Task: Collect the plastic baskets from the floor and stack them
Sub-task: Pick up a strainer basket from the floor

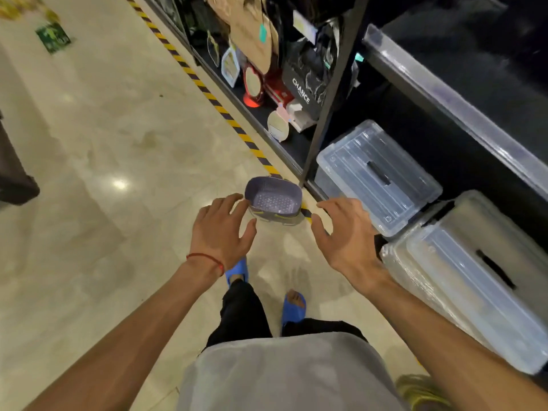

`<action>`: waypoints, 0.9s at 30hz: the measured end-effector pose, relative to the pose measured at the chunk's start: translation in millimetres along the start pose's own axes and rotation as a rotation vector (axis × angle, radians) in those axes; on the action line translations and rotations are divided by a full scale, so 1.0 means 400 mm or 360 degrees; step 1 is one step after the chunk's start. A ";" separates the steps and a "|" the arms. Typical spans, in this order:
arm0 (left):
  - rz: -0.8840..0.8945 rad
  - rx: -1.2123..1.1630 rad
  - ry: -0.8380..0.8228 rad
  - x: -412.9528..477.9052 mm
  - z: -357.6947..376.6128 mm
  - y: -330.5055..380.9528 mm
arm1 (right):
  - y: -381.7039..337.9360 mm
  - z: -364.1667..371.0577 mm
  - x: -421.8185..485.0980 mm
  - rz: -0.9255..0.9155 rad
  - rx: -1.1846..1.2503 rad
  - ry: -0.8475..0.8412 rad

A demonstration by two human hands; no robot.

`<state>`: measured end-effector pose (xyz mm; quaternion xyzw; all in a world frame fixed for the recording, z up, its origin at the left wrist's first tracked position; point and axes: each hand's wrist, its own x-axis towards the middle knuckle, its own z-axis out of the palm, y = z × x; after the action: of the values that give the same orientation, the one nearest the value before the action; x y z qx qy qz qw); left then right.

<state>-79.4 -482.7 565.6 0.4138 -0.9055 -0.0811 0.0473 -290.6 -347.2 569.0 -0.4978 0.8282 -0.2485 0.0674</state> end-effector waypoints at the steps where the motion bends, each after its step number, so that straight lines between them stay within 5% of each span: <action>1: 0.0034 -0.0020 -0.0010 0.041 0.012 -0.027 | -0.008 0.016 0.028 0.0020 -0.0005 0.0029; 17: 0.0490 -0.0103 -0.0184 0.526 0.138 -0.348 | -0.118 0.294 0.339 0.0520 -0.0249 -0.0031; 27: 0.0373 -0.0046 -0.0299 0.635 0.453 -0.408 | 0.094 0.595 0.465 0.0564 -0.0189 0.0002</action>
<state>-151.9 -760.8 361.9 0.2951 -0.9468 -0.1263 -0.0226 -326.9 -574.4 369.8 -0.3471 0.9161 -0.1838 0.0801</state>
